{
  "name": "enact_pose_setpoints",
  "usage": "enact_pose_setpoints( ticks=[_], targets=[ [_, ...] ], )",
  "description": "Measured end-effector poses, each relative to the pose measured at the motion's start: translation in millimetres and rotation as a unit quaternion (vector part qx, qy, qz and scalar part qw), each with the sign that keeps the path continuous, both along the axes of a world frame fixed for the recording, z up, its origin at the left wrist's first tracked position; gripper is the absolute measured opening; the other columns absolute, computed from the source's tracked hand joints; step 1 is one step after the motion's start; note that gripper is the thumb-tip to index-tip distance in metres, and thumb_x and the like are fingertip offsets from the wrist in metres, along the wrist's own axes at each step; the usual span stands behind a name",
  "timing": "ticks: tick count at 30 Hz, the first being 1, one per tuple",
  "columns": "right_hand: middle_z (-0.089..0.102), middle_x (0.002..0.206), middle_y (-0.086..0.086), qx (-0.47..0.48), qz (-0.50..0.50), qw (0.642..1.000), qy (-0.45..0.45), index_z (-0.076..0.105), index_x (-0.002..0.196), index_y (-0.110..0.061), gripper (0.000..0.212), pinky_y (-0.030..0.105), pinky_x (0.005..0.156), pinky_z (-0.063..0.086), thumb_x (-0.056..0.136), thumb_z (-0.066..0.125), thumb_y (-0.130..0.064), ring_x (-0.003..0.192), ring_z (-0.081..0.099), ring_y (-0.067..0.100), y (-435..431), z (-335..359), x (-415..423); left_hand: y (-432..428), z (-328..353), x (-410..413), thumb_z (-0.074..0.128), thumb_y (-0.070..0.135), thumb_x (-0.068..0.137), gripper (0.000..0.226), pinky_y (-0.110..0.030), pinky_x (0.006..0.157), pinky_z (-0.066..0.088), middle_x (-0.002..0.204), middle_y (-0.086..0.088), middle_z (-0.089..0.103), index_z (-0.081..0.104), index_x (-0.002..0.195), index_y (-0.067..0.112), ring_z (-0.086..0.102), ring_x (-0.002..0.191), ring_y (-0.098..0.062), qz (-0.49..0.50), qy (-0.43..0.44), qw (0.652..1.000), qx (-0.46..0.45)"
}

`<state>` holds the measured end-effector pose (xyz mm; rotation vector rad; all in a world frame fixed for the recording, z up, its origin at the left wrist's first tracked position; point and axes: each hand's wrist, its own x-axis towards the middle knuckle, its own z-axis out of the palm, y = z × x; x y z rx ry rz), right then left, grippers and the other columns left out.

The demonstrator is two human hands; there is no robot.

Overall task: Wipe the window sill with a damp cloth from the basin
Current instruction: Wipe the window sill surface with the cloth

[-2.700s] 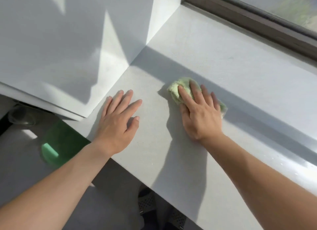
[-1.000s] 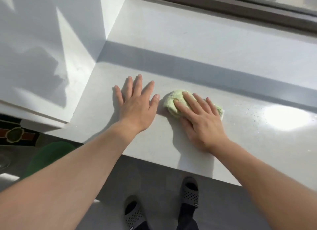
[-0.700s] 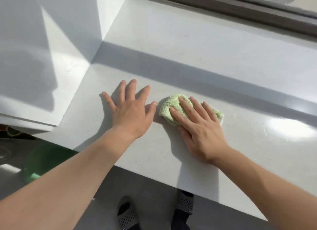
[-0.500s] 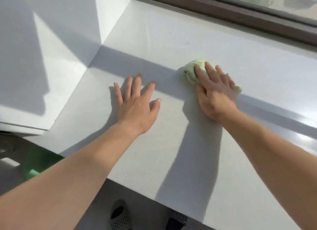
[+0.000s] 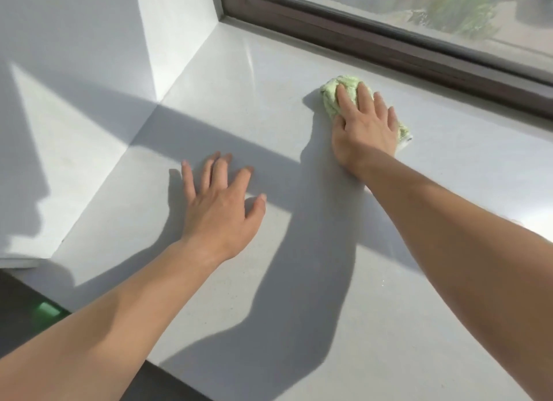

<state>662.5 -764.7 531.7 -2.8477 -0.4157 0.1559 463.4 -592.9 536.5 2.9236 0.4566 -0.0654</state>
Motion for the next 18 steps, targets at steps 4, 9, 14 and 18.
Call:
enact_pose_setpoints(
  ticks=[4,9,14,18],
  targets=[
    [0.016,0.165,-0.003,0.003,0.152,0.988,-0.03,0.022,0.152,-0.042,0.051,0.047,0.123,0.006,0.102,0.026,-0.039,0.152,0.009,0.027,-11.8,-3.7,-39.6,-10.5,1.5,44.4,0.026,0.054,0.093,0.061,-0.054,0.12,-0.009,0.163,-0.01,0.014,0.033,0.148,0.026,-0.002,0.152,-0.025,-0.078,-0.005,0.997,-0.022],
    [0.018,0.164,-0.003,-0.021,0.069,0.997,-0.016,0.025,0.151,-0.043,0.05,0.046,0.121,0.009,0.102,0.03,-0.039,0.15,0.014,0.03,-41.9,1.5,30.8,-22.0,-13.5,59.8,0.012,0.056,0.094,0.06,-0.058,0.118,-0.008,0.164,-0.001,-0.002,0.012,0.151,0.037,-0.012,0.151,-0.027,-0.144,0.03,0.989,0.026],
    [0.017,0.164,0.002,-0.023,0.04,0.998,-0.044,0.023,0.152,-0.038,0.053,0.053,0.119,0.011,0.099,0.026,-0.039,0.149,0.013,0.034,12.8,-4.4,24.7,-22.1,-15.0,53.2,0.018,0.055,0.094,0.057,-0.06,0.118,-0.001,0.164,-0.004,0.007,0.019,0.148,0.038,-0.004,0.152,-0.029,-0.139,0.016,0.99,0.034],
    [0.018,0.164,-0.004,-0.013,0.059,0.998,-0.023,0.023,0.152,-0.042,0.051,0.047,0.121,0.009,0.101,0.025,-0.041,0.15,0.015,0.03,-11.8,2.0,34.8,-18.7,-15.2,45.6,0.019,0.055,0.094,0.058,-0.061,0.118,0.002,0.164,-0.004,0.007,0.018,0.149,0.037,-0.003,0.152,-0.029,-0.147,0.016,0.988,0.039]
  ],
)
